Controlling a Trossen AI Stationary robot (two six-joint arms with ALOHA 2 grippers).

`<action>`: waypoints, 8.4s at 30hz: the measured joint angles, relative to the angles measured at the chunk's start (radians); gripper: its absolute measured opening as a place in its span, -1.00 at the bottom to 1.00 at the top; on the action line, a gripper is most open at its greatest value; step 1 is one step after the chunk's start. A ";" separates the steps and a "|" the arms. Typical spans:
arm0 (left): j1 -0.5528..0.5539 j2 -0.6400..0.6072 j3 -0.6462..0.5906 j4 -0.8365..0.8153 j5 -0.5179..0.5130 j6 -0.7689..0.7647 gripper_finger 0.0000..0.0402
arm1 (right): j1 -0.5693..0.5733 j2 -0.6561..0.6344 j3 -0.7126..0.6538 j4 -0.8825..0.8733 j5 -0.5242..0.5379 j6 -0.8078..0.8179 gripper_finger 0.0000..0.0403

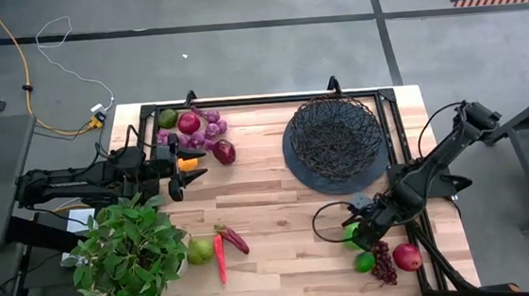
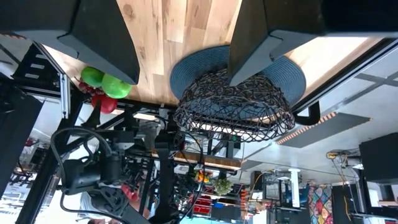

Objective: Build produce basket
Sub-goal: Put the green apple into the black wire basket

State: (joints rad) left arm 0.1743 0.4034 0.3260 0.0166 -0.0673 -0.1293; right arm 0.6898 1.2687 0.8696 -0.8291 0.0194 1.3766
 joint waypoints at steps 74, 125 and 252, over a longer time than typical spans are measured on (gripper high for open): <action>0.000 0.000 0.000 -0.005 0.004 -0.002 0.18 | 0.045 0.302 0.312 -0.262 0.054 -0.012 0.86; 0.000 0.000 0.000 -0.005 0.004 0.001 0.18 | 0.044 0.250 0.072 0.017 0.115 -0.038 0.60; 0.002 0.002 0.000 0.047 -0.026 0.070 0.18 | -1.233 0.183 -0.171 0.482 0.426 -0.858 0.95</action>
State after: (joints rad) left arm 0.1761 0.4057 0.3260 0.0635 -0.0933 -0.0597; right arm -0.5430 1.4515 0.6982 -0.3470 0.4450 0.5190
